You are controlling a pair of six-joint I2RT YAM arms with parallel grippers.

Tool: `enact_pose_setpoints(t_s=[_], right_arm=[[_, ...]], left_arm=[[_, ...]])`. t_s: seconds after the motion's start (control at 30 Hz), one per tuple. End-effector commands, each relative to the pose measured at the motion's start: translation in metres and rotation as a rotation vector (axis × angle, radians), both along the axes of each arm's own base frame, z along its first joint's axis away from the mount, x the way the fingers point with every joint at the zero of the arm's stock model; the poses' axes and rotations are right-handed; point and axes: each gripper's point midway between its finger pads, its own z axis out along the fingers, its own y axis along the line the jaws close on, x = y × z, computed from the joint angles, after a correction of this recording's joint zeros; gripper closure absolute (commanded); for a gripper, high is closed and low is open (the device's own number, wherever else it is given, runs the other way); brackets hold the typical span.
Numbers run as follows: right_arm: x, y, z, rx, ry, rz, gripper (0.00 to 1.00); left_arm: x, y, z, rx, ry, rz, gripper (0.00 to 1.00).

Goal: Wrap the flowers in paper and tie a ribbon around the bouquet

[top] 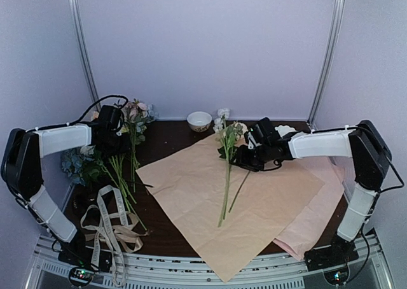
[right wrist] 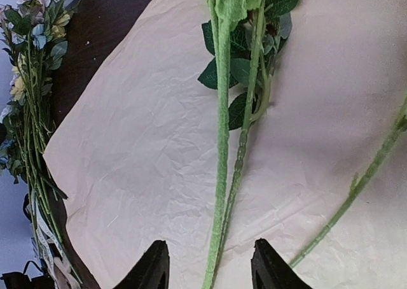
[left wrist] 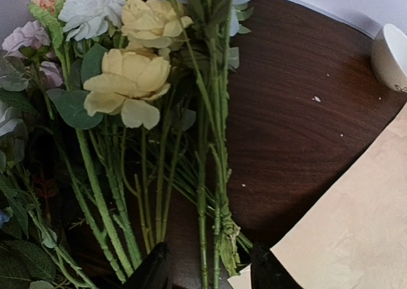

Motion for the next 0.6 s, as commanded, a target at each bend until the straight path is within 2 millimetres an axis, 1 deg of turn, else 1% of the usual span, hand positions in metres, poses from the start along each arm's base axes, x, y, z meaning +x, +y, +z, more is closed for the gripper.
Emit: enact_pose_setpoints(t_s=[0.0, 0.1, 0.17, 0.27, 0.47, 0.57], right_arm=[[0.002, -0.019, 0.047, -0.041, -0.134, -0.017, 0.55], [-0.001, -0.025, 0.059, -0.065, -0.162, -0.007, 0.55], [-0.003, -0.027, 0.061, -0.078, -0.163, 0.002, 0.55], [-0.005, -0.027, 0.059, -0.089, -0.156, 0.012, 0.55], [-0.006, -0.025, 0.056, -0.087, -0.144, 0.025, 0.55], [-0.005, -0.025, 0.058, -0.092, -0.146, 0.03, 0.55]], left_arm=[[0.009, 0.027, -0.008, 0.009, 0.014, 0.083, 0.55], [0.009, 0.04, -0.025, 0.018, 0.054, 0.115, 0.54], [0.009, 0.041, -0.037, 0.013, 0.087, 0.113, 0.52], [0.009, 0.04, -0.052, -0.001, 0.125, 0.112, 0.53], [0.01, 0.04, -0.061, 0.0, 0.137, 0.107, 0.64], [0.01, 0.041, -0.061, 0.01, 0.138, 0.103, 0.82]])
